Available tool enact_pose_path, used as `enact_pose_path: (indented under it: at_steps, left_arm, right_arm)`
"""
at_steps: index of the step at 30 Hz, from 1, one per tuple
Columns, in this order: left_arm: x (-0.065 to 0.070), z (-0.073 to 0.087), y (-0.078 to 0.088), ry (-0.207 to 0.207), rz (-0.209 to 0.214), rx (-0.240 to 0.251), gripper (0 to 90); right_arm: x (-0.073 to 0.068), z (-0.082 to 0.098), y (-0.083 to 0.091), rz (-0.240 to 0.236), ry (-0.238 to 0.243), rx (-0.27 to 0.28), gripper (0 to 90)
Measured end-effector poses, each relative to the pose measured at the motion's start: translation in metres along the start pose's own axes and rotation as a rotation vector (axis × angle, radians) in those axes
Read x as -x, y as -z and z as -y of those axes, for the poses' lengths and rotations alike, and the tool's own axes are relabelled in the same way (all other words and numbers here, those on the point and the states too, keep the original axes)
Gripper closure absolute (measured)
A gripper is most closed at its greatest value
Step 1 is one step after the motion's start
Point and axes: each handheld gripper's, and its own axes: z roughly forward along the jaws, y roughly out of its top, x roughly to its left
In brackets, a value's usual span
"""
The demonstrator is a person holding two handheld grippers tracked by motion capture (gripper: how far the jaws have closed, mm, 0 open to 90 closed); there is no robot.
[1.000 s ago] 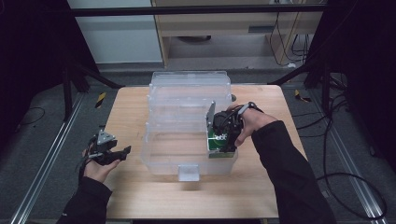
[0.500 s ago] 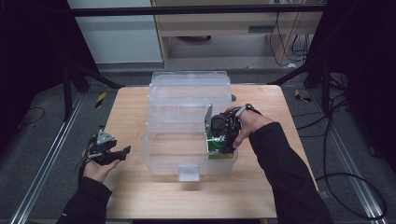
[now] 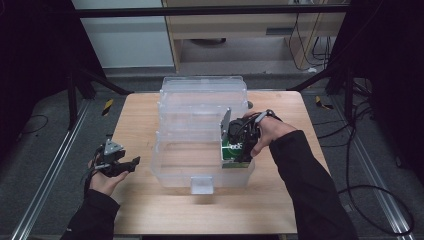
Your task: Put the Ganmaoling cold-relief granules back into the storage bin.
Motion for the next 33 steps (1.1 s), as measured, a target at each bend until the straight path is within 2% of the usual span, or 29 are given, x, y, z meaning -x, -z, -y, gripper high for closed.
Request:
enact_pose_path:
  at_steps: [5,10,19,21,24,26,28,33]
  left_arm:
    - [0.001,0.0,0.0,-0.005,0.003,0.002,34.4]
    - [0.001,0.0,0.0,-0.005,0.002,-0.002,34.4]
    - [0.0,0.0,0.0,-0.004,0.003,-0.002,34.4]
    - [0.0,0.0,0.0,-0.004,0.002,-0.001,34.4]
    - [0.001,0.0,0.0,-0.005,0.001,-0.002,34.4]
    - [0.001,0.0,0.0,-0.005,0.002,-0.002,34.4]
    - [0.001,0.0,0.0,-0.005,0.002,-0.002,34.4]
    - [0.001,0.0,-0.001,-0.007,0.003,-0.002,34.4]
  right_arm:
    - [-0.003,0.002,0.005,-0.005,-0.001,-0.004,19.0]
    - [-0.004,0.001,-0.001,-0.024,0.012,-0.056,19.0]
    - [-0.002,-0.002,-0.012,-0.036,0.019,-0.087,18.9]
    - [-0.002,-0.003,-0.015,-0.031,0.019,-0.088,18.8]
    - [-0.003,-0.003,-0.019,-0.048,-0.008,-0.091,18.9]
    - [-0.003,-0.002,-0.021,-0.057,-0.009,-0.084,18.9]
    - [-0.003,0.001,-0.023,-0.069,-0.037,-0.069,18.9]
    - [-0.004,0.001,-0.027,-0.057,-0.021,-0.065,18.7]
